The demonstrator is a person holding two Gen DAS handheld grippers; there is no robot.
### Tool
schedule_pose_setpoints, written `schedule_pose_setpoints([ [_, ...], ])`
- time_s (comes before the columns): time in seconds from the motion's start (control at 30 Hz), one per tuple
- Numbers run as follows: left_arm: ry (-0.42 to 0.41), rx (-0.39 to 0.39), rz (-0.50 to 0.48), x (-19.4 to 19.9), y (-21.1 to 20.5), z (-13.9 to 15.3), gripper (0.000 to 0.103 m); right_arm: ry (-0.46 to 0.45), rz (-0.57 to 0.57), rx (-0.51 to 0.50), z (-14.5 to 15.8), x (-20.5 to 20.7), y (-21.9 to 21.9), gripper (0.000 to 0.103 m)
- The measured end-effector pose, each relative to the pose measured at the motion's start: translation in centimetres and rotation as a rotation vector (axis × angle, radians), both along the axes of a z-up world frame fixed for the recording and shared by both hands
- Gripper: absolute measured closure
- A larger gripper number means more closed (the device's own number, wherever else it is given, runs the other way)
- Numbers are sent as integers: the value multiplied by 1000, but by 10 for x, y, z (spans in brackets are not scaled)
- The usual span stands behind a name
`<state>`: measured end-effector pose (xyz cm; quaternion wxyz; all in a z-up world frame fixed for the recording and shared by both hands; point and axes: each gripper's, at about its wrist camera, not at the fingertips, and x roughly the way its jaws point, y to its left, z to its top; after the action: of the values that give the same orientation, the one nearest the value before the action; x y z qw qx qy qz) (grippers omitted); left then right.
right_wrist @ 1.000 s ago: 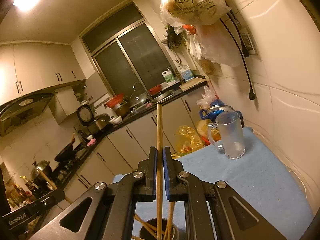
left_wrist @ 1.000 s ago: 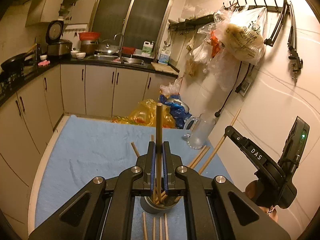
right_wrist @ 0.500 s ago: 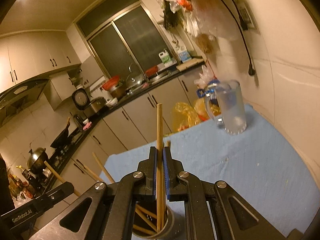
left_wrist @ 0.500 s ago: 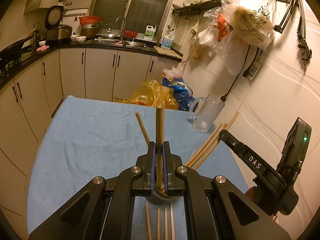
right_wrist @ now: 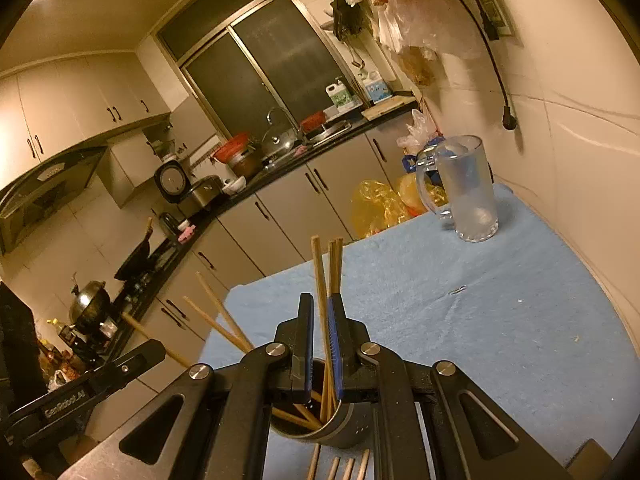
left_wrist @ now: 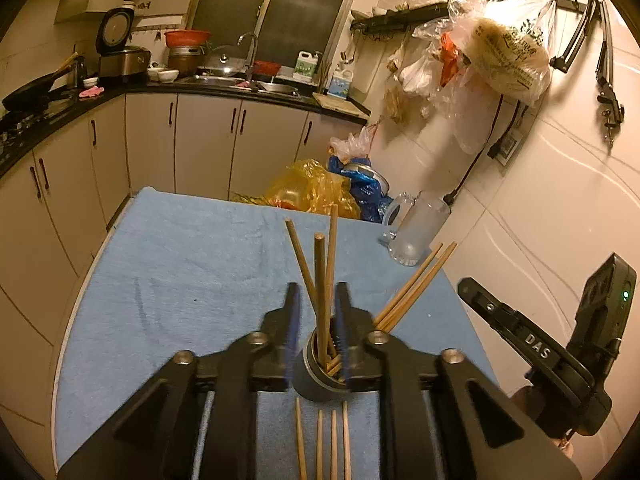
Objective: Organize utensils
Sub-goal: 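Open the left gripper over the cup while the right gripper opens too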
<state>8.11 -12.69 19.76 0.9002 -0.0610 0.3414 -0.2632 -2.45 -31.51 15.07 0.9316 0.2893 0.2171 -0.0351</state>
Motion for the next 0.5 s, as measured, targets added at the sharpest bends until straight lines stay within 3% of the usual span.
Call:
schedule_pose_setpoints([
  [0.27, -16, 1, 34, -29, 27, -6, 75, 21, 9, 6, -9, -35, 3, 92],
  [0.5, 29, 52, 60, -57, 45, -54, 73, 110, 35, -9, -50, -62, 15, 91],
])
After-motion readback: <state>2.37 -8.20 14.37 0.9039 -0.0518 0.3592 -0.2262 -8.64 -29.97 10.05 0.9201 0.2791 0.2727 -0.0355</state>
